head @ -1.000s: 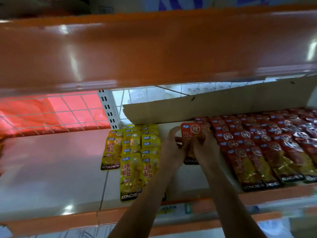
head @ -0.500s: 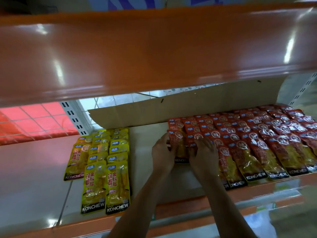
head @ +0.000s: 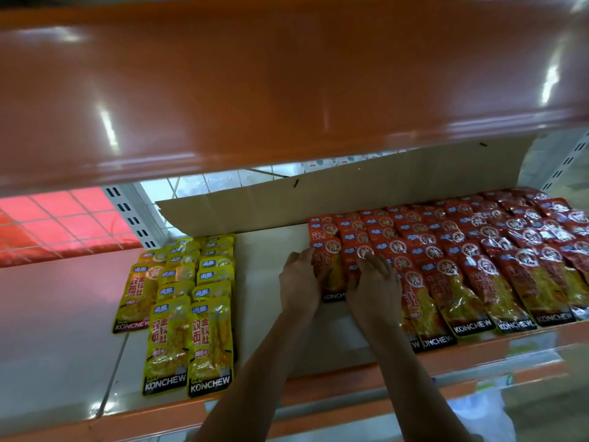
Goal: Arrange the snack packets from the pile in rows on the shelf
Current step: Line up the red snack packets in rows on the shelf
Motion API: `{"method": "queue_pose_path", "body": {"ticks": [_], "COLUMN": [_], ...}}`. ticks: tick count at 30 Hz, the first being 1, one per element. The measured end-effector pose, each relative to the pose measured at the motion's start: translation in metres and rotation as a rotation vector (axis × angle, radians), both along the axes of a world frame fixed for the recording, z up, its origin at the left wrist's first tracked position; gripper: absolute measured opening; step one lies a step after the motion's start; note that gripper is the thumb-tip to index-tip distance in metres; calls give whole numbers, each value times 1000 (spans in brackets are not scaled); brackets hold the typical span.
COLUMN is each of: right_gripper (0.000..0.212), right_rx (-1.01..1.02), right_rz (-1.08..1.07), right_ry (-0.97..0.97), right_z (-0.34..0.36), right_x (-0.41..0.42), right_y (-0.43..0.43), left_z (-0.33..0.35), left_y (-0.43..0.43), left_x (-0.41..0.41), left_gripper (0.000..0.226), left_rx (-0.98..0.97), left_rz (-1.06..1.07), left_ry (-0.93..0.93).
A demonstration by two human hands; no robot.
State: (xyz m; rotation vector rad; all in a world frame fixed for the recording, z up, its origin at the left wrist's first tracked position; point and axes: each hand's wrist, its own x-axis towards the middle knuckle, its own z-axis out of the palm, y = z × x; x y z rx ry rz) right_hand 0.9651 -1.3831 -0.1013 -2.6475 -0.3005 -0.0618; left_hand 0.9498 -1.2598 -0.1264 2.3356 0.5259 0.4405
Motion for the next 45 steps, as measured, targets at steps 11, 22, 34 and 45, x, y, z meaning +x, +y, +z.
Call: {"method": "queue_pose_path", "body": {"ticks": [11,22,34,45], "right_gripper": [45,40,44,41], "right_rx": [-17,6,79,123], "right_rz": [-10,62,357,633], "right_ry": [15,-95,-141,-151], "right_z": [1,8,18,22], "right_x": [-1,-6,-60,-157], "right_y": [2,16,138,298], "left_z": [5,15,48,42], "left_y": [-1,5,105,255], "left_x": [2,-11,-86,-207], "left_gripper": [48,29,34,41], "left_rx": [4,74,304,370], "left_rz": [-10,-23,108,442], "left_ry": [14,-43,-84,39]}}
